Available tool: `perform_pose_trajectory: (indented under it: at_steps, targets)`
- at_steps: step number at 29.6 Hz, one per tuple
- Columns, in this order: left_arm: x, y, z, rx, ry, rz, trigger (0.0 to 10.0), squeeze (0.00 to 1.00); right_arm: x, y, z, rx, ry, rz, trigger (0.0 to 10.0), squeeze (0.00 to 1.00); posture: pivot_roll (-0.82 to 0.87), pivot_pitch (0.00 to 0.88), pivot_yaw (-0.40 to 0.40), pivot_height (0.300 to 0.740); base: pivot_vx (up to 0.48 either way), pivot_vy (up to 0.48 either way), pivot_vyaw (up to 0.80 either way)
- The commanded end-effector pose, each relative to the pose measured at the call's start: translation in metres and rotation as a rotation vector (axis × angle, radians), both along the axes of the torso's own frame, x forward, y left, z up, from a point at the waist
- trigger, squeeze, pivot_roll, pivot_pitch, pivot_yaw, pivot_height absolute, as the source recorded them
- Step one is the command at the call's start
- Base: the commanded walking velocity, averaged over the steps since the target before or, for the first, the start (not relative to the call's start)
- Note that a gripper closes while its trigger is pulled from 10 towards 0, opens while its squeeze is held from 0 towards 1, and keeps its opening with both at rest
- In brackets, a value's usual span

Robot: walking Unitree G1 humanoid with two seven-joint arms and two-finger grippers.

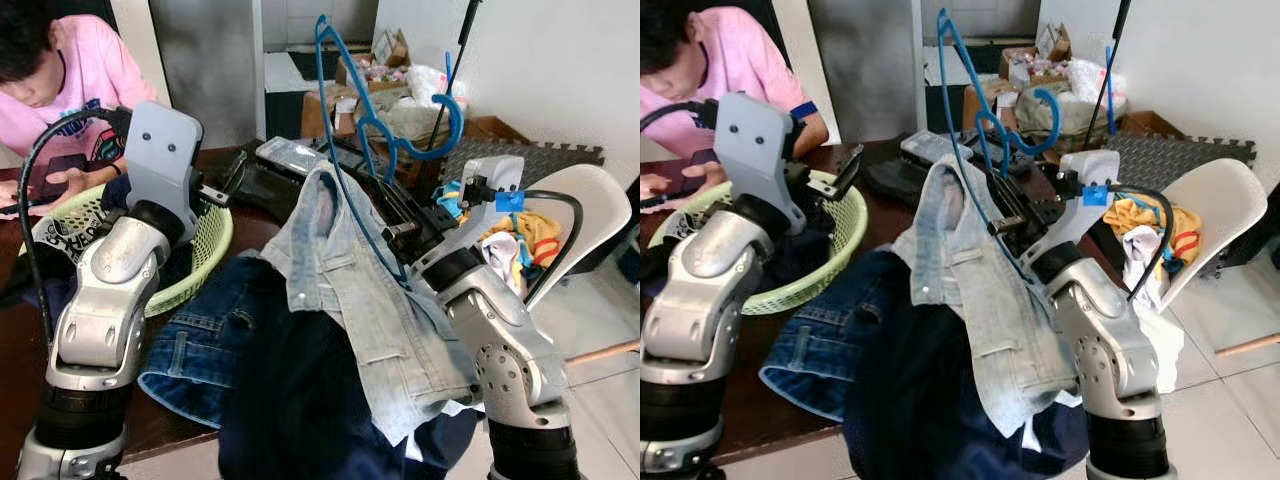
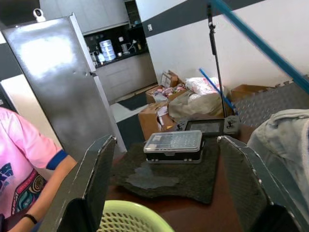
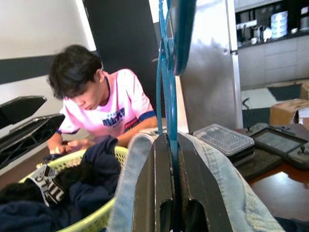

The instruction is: Hang hanger

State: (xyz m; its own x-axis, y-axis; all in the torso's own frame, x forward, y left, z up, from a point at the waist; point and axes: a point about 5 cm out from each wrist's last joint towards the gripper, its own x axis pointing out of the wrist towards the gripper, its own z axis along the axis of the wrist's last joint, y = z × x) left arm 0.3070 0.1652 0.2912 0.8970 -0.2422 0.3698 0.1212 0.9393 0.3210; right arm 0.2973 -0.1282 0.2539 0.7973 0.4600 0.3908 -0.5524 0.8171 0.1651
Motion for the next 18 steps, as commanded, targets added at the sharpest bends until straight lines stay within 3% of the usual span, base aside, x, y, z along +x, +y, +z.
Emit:
perform_pose_trajectory:
  at_steps: [1,18]
  targets:
    - [0.001,-0.002,0.002,-0.003,-0.011,-0.006,10.0,0.0,0.0,0.004,-0.001,0.01,0.003,0.021,10.0,0.0,0.06,0.067,-0.039,0.74,0.0,0.322,0.0]
    - [0.002,-0.004,0.006,-0.003,-0.029,-0.011,10.0,0.0,-0.004,0.005,0.015,0.018,-0.056,0.036,10.0,0.0,0.06,0.068,-0.04,0.74,0.0,0.334,0.0]
